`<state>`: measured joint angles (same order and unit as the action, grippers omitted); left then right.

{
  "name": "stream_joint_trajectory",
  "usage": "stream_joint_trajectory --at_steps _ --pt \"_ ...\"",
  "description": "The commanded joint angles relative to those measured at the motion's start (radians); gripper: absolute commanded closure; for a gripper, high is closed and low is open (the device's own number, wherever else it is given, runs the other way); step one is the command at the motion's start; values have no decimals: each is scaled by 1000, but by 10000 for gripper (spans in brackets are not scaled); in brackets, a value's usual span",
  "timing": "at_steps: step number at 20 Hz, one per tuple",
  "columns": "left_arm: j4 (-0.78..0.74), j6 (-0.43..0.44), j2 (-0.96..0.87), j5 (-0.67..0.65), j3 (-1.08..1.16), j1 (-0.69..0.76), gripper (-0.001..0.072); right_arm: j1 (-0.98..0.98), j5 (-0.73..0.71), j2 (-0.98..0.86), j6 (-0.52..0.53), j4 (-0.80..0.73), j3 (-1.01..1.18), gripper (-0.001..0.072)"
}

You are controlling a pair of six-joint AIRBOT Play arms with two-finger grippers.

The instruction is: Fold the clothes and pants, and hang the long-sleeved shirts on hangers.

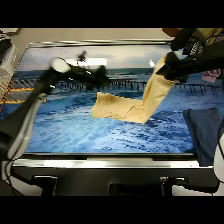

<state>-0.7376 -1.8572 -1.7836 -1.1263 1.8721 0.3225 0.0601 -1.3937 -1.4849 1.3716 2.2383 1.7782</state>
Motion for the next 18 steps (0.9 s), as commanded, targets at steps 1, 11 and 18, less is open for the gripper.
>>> stream_joint_trajectory --at_steps 1,11,18 --pt "-77 63 190 -268 1 -230 692 -197 123 -61 -101 -45 1 684" --pt "-113 89 437 -438 1 -557 692 -499 411 -347 -217 -51 1 684" --pt "-114 104 434 -437 1 -556 692 -532 383 -396 -243 -48 1 684"
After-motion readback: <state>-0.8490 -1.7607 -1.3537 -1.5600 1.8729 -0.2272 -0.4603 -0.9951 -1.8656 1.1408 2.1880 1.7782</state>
